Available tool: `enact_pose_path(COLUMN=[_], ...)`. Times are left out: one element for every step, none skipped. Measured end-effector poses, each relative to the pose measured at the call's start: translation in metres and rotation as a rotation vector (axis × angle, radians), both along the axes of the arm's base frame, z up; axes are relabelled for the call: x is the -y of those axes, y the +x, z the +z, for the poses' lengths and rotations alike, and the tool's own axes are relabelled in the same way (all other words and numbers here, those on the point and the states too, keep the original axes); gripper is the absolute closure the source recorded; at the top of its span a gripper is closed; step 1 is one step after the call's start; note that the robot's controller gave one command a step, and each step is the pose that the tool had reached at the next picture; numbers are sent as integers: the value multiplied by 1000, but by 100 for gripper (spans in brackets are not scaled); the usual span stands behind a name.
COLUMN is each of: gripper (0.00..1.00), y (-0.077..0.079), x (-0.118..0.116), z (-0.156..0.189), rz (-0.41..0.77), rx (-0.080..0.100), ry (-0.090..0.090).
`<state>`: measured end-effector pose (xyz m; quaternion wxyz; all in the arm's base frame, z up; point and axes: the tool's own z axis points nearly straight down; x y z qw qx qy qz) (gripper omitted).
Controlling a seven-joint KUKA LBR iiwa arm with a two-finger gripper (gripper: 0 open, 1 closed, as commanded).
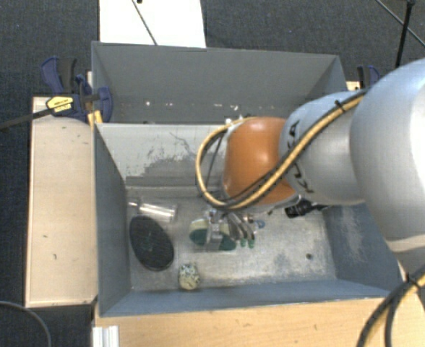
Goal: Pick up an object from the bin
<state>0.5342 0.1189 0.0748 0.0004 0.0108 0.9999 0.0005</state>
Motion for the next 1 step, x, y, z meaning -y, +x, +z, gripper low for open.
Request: enact_pose_path(gripper=[100], y=[21], x=[12], z=[130], rz=[15], rx=[10], ry=[1])
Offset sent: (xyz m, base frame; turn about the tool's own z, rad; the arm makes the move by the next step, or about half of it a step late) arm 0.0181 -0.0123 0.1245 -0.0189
